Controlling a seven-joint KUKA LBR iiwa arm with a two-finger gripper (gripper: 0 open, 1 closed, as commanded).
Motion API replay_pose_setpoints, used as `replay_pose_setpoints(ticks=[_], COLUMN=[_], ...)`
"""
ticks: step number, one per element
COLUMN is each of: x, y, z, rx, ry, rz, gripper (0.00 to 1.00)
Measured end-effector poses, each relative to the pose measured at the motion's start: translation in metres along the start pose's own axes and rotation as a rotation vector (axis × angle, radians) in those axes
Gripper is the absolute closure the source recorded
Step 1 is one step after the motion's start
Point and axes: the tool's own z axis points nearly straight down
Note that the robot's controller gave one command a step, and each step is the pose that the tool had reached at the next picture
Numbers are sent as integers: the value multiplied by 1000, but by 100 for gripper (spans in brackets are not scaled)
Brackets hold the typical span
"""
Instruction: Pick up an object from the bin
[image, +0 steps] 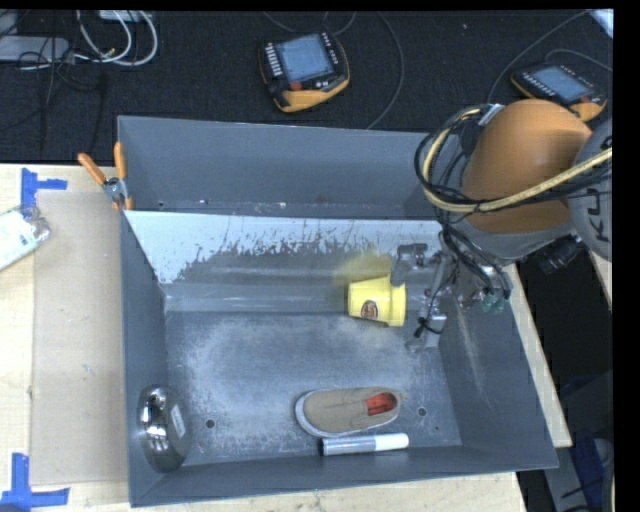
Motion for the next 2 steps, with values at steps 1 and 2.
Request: replay_pose_setpoints(ticks=[1,2], x=[-1,-1], y=[0,0], z=[-4,-4], rx=[0,1], ry=[-8,-8], rz=[-1,-2], gripper=[0,100])
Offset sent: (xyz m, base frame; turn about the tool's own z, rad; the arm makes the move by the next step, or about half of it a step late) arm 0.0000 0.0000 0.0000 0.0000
